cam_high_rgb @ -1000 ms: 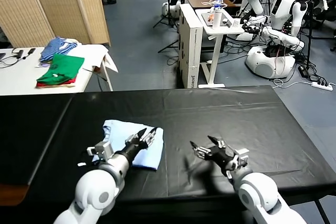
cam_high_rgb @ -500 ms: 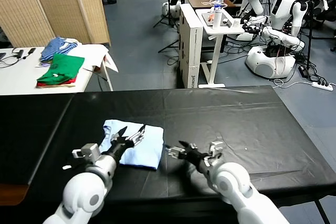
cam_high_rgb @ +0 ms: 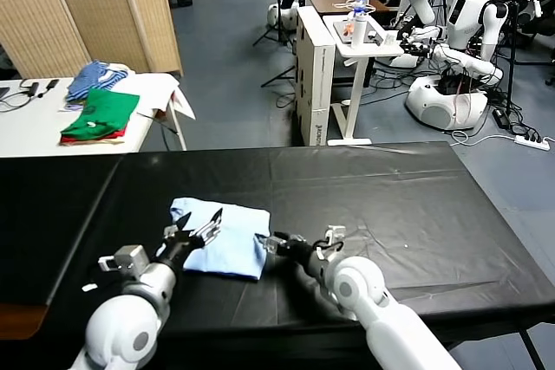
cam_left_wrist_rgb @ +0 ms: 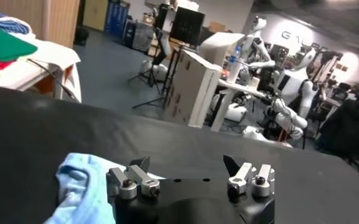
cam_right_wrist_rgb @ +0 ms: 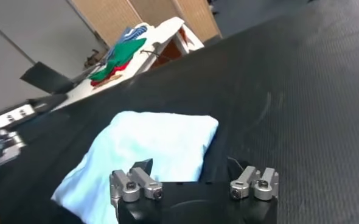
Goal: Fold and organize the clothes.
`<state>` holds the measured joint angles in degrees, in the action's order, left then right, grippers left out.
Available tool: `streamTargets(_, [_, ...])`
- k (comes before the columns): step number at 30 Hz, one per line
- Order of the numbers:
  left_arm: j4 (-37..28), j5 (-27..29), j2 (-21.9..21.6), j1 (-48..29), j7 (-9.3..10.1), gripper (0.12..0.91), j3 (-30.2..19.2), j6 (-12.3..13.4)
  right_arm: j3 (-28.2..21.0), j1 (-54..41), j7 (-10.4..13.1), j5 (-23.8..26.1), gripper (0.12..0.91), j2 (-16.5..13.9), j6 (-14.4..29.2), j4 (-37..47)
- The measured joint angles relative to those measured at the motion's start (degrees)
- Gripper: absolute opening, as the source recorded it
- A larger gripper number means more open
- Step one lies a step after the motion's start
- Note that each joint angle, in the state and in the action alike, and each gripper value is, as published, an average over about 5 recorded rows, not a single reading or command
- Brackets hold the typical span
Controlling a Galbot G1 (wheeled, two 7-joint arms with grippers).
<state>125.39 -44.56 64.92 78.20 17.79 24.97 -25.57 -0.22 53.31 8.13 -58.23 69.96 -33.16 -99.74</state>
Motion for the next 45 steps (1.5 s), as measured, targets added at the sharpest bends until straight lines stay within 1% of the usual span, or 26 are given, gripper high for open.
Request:
streamTargets(2, [0.25,0.14,0.08,0.51,0.01,0.907,0.39,0.10,-0.31,-0.37,-0.05,-0.01,0.525,0.37,-0.01,0.58])
streamTargets(3, [0.36,0.21,0.09,0.76,0.01,0.907,0.59,0.15,-0.45,-0.53,-0.05,0.00,0.449,0.54,-0.02,0.78])
streamTargets(6, [0.62,0.34,0.11,1.46,0.00,0.907,1.21,0.31,-0.72,-0.95,-0.04,0.10,0.269,0.92,-0.02,1.05])
streamTargets(7, [0.68,0.36,0.12,1.66,0.00,0.907,1.41,0.36,-0.73,-1.05,-0.02,0.19,0.221,0.94,-0.01,0.98])
streamTargets(9, [0.77,0.40,0.21,1.96,-0.01,0.907,1.81,0.44,-0.58,-1.17,0.01,0.51,0.159,0.82,0.00,0.70])
streamTargets(12, [0.84,0.81,0.59,2.38,-0.04,0.907,2.40,0.66,0.15,-1.22,0.09,1.88,0.140,0.07,-0.82,-0.19])
streamTargets(14, [0.84,1.37,0.91,2.77,-0.08,0.907,2.73,0.86,1.14,-1.23,0.42,3.46,0.140,-1.07,-2.39,-1.24])
streamTargets(17, [0.84,2.38,1.22,3.46,-0.20,0.907,3.04,1.17,3.12,-1.04,1.18,5.77,0.140,-3.64,-5.50,-3.14])
streamTargets(20, [0.83,3.18,1.32,4.03,-0.33,0.907,3.13,1.48,5.05,-0.54,1.42,7.15,0.140,-6.61,-7.98,-4.83])
streamTargets(24, [0.88,3.74,1.46,4.58,-0.36,0.907,3.14,1.75,7.37,0.49,0.39,8.58,0.140,-10.20,-9.00,-6.70])
streamTargets(28, [0.96,4.31,1.59,5.00,-0.37,0.907,3.00,2.36,8.98,1.60,-1.74,11.10,0.149,-12.49,-8.52,-8.13])
streamTargets(29, [0.96,4.45,1.58,5.07,-0.37,0.907,2.94,2.65,9.27,1.82,-2.29,11.85,0.170,-12.93,-8.31,-8.43])
streamTargets(31, [0.96,4.67,1.39,5.12,-0.37,0.907,2.81,3.23,9.75,2.16,-3.17,13.07,0.251,-13.77,-7.93,-8.96])
streamTargets(34, [1.00,4.81,0.80,5.03,-0.37,0.907,2.63,3.73,10.48,2.79,-3.83,14.11,0.418,-15.06,-7.48,-9.87])
streamTargets(37, [0.97,4.94,0.22,4.89,-0.37,0.907,2.45,3.90,11.39,3.83,-3.98,15.15,0.589,-16.54,-6.75,-11.11])
streamTargets(38, [0.92,4.96,0.06,4.89,-0.36,0.907,2.39,4.05,11.70,4.27,-4.08,15.81,0.665,-17.01,-6.31,-11.56])
streamTargets(41, [0.64,4.95,-0.52,5.17,-0.18,0.907,2.02,5.42,12.58,5.80,-4.91,18.83,0.825,-18.28,-4.08,-12.90])
streamTargets(42, [0.53,5.02,-0.79,5.33,-0.12,0.907,1.82,6.02,12.90,6.41,-5.20,20.09,0.860,-18.69,-3.18,-13.36])
streamTargets(44, [0.46,5.02,-1.45,5.72,0.17,0.907,1.42,6.84,13.58,7.75,-5.30,22.29,0.895,-19.36,-1.43,-14.26])
streamTargets(45, [0.57,4.96,-1.84,5.96,0.39,0.907,1.28,6.95,14.00,8.55,-4.97,23.20,0.901,-19.58,-0.56,-14.73])
